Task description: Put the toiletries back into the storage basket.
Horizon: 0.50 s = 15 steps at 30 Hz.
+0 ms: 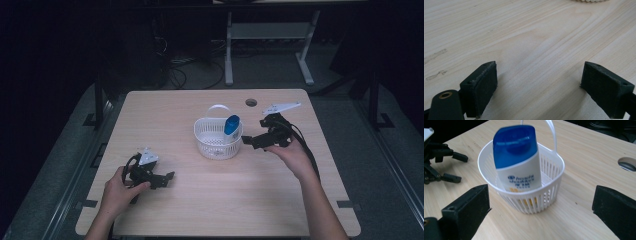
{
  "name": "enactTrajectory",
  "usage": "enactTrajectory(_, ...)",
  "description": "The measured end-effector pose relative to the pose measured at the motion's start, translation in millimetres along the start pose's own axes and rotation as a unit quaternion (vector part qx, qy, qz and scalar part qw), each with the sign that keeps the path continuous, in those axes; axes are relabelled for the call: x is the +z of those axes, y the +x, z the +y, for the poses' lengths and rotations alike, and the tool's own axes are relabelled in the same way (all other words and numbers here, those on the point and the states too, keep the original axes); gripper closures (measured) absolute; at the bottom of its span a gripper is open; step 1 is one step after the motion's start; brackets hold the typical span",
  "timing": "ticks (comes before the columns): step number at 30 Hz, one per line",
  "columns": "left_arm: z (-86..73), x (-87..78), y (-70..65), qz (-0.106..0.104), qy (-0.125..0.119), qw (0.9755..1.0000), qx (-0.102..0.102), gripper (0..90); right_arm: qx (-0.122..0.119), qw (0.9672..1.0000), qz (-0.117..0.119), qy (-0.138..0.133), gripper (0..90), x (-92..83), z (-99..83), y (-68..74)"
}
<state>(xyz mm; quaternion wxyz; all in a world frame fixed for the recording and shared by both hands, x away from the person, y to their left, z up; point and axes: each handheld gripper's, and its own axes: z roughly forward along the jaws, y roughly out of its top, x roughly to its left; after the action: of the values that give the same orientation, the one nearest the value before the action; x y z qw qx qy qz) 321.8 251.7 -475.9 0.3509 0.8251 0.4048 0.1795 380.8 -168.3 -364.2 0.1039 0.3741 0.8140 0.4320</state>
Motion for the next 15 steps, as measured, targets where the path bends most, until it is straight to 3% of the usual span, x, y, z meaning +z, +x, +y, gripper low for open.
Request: enactTrajectory(15, -0.1, 0.4, -0.5, 0.0, -0.003, 1.0, -0.003, 13.0, 0.004, 0.9992, -0.027, 0.029, 1.1, -22.7, -48.8, -5.6)
